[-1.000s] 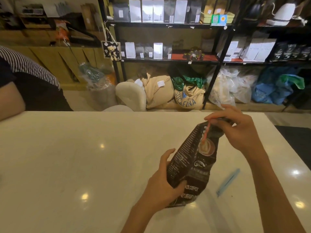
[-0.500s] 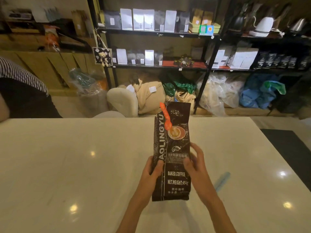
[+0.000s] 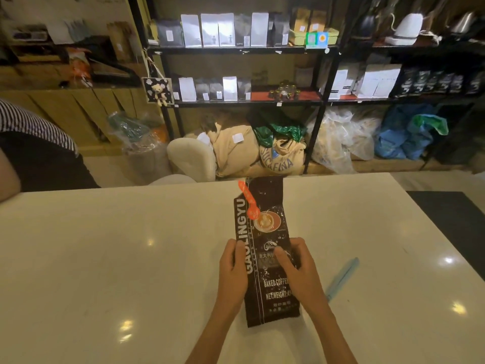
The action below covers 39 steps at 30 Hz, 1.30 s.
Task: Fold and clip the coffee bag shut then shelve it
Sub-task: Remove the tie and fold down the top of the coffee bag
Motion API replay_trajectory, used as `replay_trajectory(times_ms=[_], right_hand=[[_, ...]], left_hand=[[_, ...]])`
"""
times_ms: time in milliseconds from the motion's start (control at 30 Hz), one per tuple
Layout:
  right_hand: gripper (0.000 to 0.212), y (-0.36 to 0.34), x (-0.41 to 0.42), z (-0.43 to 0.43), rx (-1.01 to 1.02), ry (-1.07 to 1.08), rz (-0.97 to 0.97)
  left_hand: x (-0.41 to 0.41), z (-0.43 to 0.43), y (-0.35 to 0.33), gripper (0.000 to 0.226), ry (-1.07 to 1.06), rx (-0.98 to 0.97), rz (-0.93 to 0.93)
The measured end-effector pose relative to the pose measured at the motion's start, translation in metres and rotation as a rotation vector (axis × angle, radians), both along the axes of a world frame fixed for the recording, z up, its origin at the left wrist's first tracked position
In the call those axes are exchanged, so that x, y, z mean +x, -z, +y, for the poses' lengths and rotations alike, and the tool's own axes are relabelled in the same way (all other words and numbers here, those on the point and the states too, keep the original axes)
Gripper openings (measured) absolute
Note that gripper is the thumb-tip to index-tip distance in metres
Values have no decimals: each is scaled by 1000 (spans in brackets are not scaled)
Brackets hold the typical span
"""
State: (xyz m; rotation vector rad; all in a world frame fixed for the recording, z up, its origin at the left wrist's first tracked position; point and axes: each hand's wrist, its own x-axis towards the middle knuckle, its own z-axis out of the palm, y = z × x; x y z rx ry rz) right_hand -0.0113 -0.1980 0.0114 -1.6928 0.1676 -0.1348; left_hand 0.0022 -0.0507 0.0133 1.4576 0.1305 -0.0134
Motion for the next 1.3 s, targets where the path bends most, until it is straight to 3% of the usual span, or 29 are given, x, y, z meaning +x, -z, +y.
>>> replay_trajectory(times_ms=[200, 300, 367, 467, 667, 767, 833, 900, 933, 1000, 1033, 1100, 1200, 1300], right_hand=[[24, 5, -1, -5, -61, -16, 23], [45, 13, -6, -10, -63, -108, 171], [51, 15, -12, -12, 99, -135, 247], [55, 8, -17, -7, 247, -91, 175], [27, -5, -16, -1, -8, 155, -87], [24, -3, -17, 3, -150, 170, -138], [30, 0, -20, 4, -324, 156, -180], [40, -1, -22, 3, -402, 145, -215], [38, -2, -23, 3, -389, 133, -210], [30, -5, -23, 1, -358, 93, -198], [31, -7, -24, 1, -343, 78, -195], [45, -9, -27, -2, -304, 63, -180], [57, -10, -33, -4, -267, 36, -198], [45, -13, -36, -3, -330, 14, -270]], left_hand=[[-6, -6, 0, 26, -25, -64, 48], [-5, -7, -4, 25, 37, -123, 88], [-3, -7, -7, 25, 88, -122, 73], [5, -5, -11, 25, 58, -54, 15], [10, 2, -10, 23, 38, 45, -98], [10, 0, -11, 6, -8, 4, -80], [16, 8, -24, 38, -113, 59, -178], [29, 23, -47, 74, -131, 284, -377], [39, 28, -62, 81, -68, 448, -483], [61, 33, -92, 69, 93, 746, -617], [69, 32, -106, 51, 154, 788, -635], [82, 29, -125, 21, 205, 682, -604], [89, 31, -138, 38, 350, 594, -453], [90, 24, -138, 20, 426, 587, -414]])
